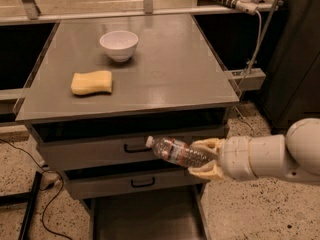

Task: Place water bottle into bottom drawer

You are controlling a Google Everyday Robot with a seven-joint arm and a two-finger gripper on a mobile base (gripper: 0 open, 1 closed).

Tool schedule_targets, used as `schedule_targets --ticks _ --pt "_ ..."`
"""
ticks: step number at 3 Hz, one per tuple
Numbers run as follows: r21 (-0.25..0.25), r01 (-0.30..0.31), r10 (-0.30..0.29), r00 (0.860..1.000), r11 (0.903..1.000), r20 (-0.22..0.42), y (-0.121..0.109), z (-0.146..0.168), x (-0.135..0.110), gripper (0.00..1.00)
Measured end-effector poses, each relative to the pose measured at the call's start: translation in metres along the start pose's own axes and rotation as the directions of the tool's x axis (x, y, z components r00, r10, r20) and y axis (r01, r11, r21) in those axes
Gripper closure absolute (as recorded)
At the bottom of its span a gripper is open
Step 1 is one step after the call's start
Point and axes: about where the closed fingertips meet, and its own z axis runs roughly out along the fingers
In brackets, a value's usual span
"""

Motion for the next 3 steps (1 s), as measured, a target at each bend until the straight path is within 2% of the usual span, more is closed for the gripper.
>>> schedule_targets --ticks 1,2,3 --pt "0.012 -0.003 0.003 1.000 0.9999 0.023 0.015 0.034 0.031 1.00" --pt "0.012 -0.023 0.023 0.999 0.9997 0.027 0.020 0.065 0.062 1.00" --pt "-0.019 -0.065 0.065 0.998 0.9977 0.001 0.031 0.091 0.099 1.00"
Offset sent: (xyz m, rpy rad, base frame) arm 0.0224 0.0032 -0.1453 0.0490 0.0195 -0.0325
